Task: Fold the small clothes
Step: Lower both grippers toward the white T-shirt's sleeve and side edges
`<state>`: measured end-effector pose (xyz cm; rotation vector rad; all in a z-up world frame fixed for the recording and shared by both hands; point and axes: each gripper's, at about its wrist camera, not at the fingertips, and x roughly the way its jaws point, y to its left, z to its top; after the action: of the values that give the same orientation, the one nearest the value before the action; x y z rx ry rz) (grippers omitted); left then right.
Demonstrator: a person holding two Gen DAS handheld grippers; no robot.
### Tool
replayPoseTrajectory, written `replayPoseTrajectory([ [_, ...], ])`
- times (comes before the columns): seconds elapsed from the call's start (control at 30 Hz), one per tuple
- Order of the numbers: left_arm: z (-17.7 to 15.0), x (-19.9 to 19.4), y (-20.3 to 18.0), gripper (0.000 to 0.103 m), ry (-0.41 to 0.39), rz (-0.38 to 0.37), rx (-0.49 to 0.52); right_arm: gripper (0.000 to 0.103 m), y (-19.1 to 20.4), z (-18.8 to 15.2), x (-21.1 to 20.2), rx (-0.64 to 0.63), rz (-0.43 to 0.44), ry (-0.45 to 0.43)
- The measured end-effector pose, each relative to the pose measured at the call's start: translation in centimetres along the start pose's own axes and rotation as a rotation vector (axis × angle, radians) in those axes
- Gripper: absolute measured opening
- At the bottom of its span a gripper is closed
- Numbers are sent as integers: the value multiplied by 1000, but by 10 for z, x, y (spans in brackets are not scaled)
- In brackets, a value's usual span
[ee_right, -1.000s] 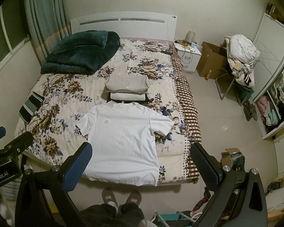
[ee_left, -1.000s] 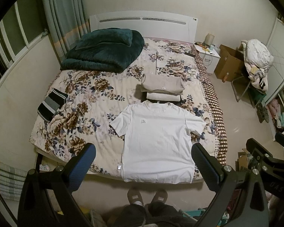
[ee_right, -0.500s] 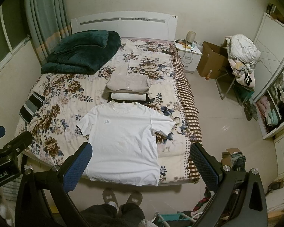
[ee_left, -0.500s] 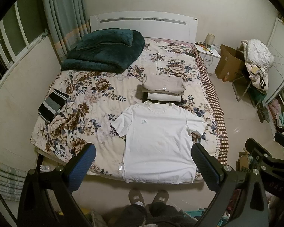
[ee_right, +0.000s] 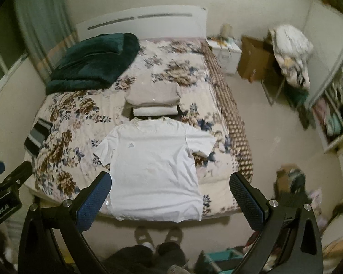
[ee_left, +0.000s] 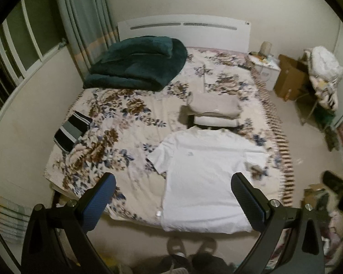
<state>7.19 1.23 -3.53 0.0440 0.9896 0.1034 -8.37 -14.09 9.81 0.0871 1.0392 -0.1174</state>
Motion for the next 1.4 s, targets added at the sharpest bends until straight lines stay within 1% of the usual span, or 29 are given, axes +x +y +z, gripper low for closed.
replayPoseTrajectory([
  [0.03, 0, 21, -1, 103, -3, 24, 15, 103, -8, 1, 14, 25, -4, 22],
  [0.07, -14, 32, 2, 103, -1, 38, 23, 103, -17, 1, 33, 46, -7, 41],
  [0.13, -22, 74, -8, 103, 35, 68, 59, 103, -34, 0, 69, 84, -24, 79],
  [0.17, -34, 85, -12, 103, 49, 76, 69, 103, -43, 0, 93, 100, -36, 101],
  [0.2, -40, 105, -20, 103, 68, 93, 84, 103, -49, 3, 121, 114, -43, 122],
  [0.23, -48, 119, -26, 103, 83, 104, 94, 103, -59, 3, 145, 126, -40, 139],
  [0.27, -54, 141, -36, 103, 103, 118, 105, 103, -70, 4, 164, 137, -34, 160],
  [0.37, -77, 185, -53, 103, 154, 187, 114, 103, -106, 4, 237, 147, -17, 218],
  [0.4, -84, 208, -62, 103, 184, 207, 100, 103, -118, 4, 266, 152, -14, 246],
  [0.47, -98, 236, -70, 103, 219, 239, 62, 103, -146, 6, 330, 169, 20, 291],
  [0.53, -106, 280, -89, 103, 259, 287, 17, 103, -173, 8, 398, 208, 54, 333],
  [0.63, -118, 337, -112, 103, 291, 335, -43, 103, -215, 9, 512, 300, 114, 405],
  [0.67, -120, 363, -125, 103, 312, 355, -66, 103, -228, 8, 548, 328, 127, 428],
  [0.77, -126, 415, -146, 103, 344, 368, -117, 101, -268, -7, 660, 483, 185, 499],
  [0.83, -130, 448, -162, 103, 375, 377, -143, 100, -291, -19, 711, 613, 233, 524],
  [0.87, -133, 464, -171, 103, 389, 376, -150, 100, -295, -27, 721, 667, 253, 529],
  [0.97, -140, 506, -194, 103, 438, 388, -138, 96, -317, -48, 781, 893, 365, 530],
  [1.0, -142, 515, -199, 103, 446, 388, -135, 93, -319, -53, 792, 944, 392, 535],
  [1.03, -143, 521, -204, 103, 454, 387, -131, 91, -319, -59, 803, 1001, 424, 533],
  [1.07, -144, 527, -210, 103, 457, 398, -121, 91, -319, -64, 810, 1044, 438, 527],
  [1.1, -144, 529, -213, 103, 454, 406, -114, 89, -317, -67, 816, 1082, 451, 509],
  [1.17, -144, 532, -218, 103, 442, 421, -101, 74, -312, -70, 824, 1136, 470, 479],
  [1.2, -144, 532, -219, 103, 438, 427, -96, 58, -309, -70, 830, 1147, 472, 474],
  [1.23, -144, 533, -218, 103, 436, 427, -98, 45, -303, -70, 836, 1152, 481, 476],
  [1.27, -146, 533, -222, 103, 441, 424, -103, 39, -297, -71, 842, 1156, 499, 479],
  [1.33, -146, 533, -219, 103, 446, 411, -124, 19, -279, -67, 845, 1148, 533, 498],
  [1.37, -145, 532, -217, 103, 450, 403, -133, 15, -271, -65, 846, 1138, 531, 495],
  [1.4, -144, 532, -214, 103, 452, 394, -141, 10, -265, -59, 848, 1111, 507, 476],
])
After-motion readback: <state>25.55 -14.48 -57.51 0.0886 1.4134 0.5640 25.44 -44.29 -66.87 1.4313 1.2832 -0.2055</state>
